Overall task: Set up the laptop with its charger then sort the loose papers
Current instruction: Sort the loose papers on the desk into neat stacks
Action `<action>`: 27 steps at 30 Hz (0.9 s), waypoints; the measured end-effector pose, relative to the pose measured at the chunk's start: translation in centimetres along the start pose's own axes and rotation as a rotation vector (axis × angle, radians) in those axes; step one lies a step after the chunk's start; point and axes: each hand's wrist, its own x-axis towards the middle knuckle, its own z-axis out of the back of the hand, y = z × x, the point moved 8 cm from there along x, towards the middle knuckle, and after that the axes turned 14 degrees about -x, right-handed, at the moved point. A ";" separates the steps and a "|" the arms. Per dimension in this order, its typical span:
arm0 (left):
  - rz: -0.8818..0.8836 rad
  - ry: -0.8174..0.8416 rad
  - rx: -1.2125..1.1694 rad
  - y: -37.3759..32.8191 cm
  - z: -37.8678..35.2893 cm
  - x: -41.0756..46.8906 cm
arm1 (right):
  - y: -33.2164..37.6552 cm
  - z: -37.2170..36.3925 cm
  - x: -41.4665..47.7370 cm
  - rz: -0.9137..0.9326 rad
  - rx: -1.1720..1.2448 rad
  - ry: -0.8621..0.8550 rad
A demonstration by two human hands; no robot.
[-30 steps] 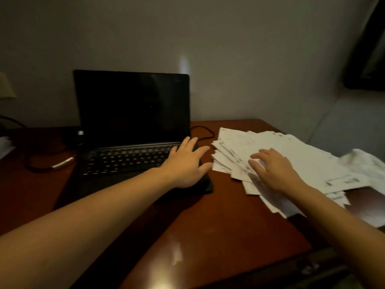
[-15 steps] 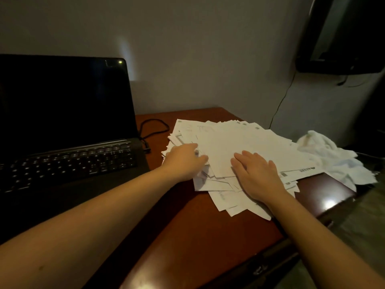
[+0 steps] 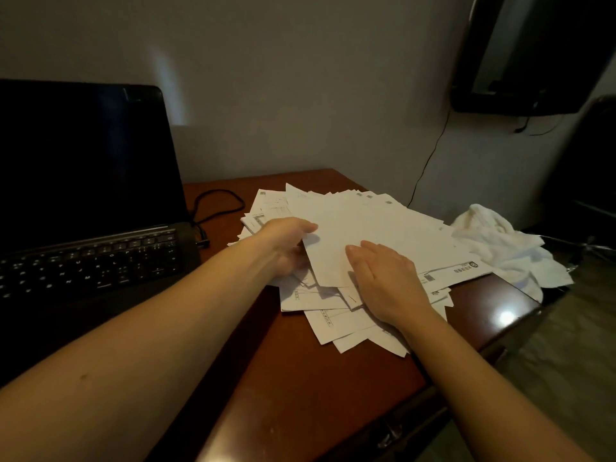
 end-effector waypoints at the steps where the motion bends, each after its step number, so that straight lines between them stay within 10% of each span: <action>1: -0.002 -0.012 0.027 0.2 -0.3 0.1 | 0.0 0.2 -0.1 0.001 0.012 -0.014; 10: -0.184 -0.054 -0.108 -1.3 2.4 -0.3 | -0.8 2.5 -0.4 -0.009 0.328 -0.310; 27: -0.379 -0.275 -0.047 -10.0 28.1 -18.3 | 18.0 5.8 -2.4 0.344 0.264 -0.135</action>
